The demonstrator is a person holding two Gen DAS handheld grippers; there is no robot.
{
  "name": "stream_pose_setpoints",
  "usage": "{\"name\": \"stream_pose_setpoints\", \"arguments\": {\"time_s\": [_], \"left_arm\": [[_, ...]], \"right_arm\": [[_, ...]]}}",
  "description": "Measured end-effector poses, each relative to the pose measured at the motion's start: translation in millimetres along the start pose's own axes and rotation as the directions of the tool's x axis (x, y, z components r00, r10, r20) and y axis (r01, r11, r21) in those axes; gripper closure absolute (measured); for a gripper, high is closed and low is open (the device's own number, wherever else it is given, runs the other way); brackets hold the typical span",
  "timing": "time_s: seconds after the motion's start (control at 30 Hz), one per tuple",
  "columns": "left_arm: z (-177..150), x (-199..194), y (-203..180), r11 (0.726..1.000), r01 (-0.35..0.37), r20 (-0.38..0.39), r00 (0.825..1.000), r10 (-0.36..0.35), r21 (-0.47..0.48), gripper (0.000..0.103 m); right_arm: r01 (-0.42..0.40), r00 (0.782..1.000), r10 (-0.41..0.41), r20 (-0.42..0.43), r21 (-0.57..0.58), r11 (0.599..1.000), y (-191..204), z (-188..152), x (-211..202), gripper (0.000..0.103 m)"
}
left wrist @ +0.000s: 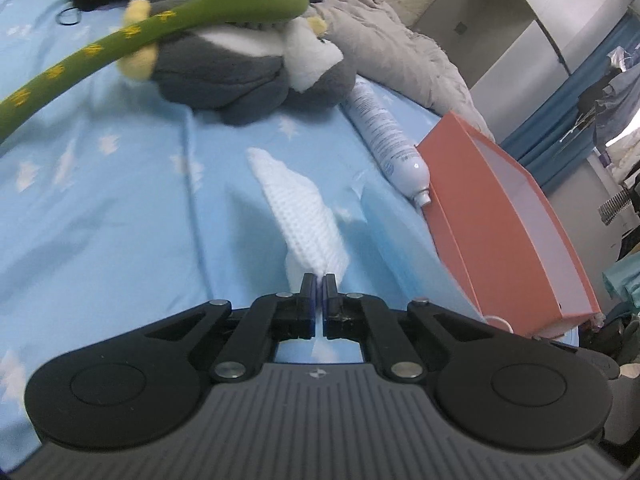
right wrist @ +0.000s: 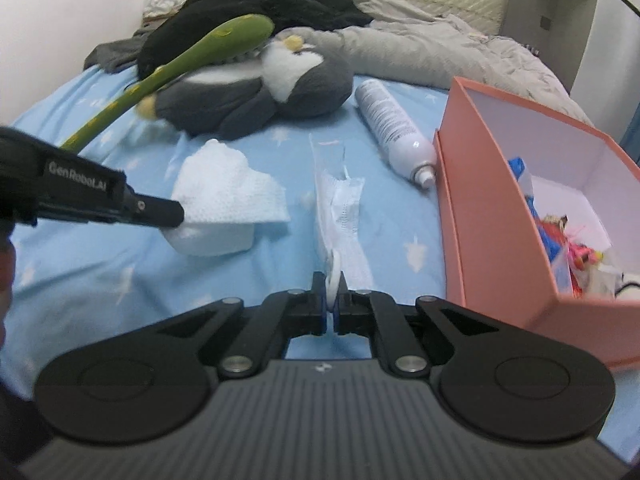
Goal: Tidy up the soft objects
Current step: 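Grasp the white towel with left tool while right tool grasps the face mask, then lift the white towel with left tool while right tool lifts the face mask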
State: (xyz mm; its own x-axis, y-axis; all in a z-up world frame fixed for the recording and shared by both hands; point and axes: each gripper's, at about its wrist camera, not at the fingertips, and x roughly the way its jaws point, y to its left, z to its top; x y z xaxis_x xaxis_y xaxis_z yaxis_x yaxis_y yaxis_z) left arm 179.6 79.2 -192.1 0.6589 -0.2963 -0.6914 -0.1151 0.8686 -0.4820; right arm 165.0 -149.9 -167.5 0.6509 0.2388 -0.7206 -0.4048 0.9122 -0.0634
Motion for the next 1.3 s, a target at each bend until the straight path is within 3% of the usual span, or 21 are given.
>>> {"name": "stream_pose_setpoints", "arguments": {"time_s": [0.2,0.5,0.53,0.57,0.6,0.63,0.7,0.8,1.03,1.2,1.3], "left_arm": [[-28,-34,-1,0.999,-0.032,-0.018,0.999,0.032,0.037,0.099],[-52,-54,6,0.997,-0.063,-0.046,0.997,0.066,0.048,0.098],[-52,-53,6,0.997,-0.065,-0.055,0.996,0.068,0.052,0.096],[-53,-52,6,0.996,-0.075,-0.063,0.995,0.078,0.057,0.084],[-53,-51,5,0.994,-0.085,-0.067,0.994,0.090,0.064,0.063],[-54,-51,5,0.993,-0.094,-0.058,0.993,0.099,0.077,0.054],[-52,-52,3,0.992,-0.091,-0.027,0.995,0.094,0.088,0.045],[-49,-51,5,0.995,-0.072,-0.016,0.997,0.073,0.063,0.037],[-43,-33,9,0.996,-0.070,-0.029,0.997,0.072,0.056,0.037],[-45,-16,11,0.993,-0.089,-0.053,0.994,0.094,0.082,0.037],[-47,-9,9,0.987,-0.107,-0.065,0.991,0.115,0.117,0.037]], "right_arm": [[-0.027,0.999,0.026,-0.036,-0.021,0.999,13,-20,-31,0.096],[-0.133,0.987,0.140,-0.081,0.080,0.988,12,-35,-42,0.094],[-0.147,0.985,0.155,-0.082,0.088,0.985,12,-36,-43,0.093],[-0.157,0.983,0.165,-0.082,0.094,0.983,11,-36,-43,0.091],[-0.165,0.982,0.173,-0.080,0.099,0.981,11,-35,-44,0.077],[-0.178,0.979,0.186,-0.078,0.106,0.978,10,-35,-45,0.056],[-0.209,0.974,0.219,-0.057,0.135,0.968,7,-35,-48,0.040],[-0.234,0.969,0.243,-0.035,0.169,0.957,2,-33,-48,0.039],[-0.147,0.984,0.163,-0.076,0.189,0.971,-5,-38,-11,0.039],[-0.149,0.980,0.169,-0.102,0.180,0.972,-3,-47,17,0.037],[-0.154,0.982,0.165,-0.090,0.115,0.981,4,-50,20,0.037]]}}
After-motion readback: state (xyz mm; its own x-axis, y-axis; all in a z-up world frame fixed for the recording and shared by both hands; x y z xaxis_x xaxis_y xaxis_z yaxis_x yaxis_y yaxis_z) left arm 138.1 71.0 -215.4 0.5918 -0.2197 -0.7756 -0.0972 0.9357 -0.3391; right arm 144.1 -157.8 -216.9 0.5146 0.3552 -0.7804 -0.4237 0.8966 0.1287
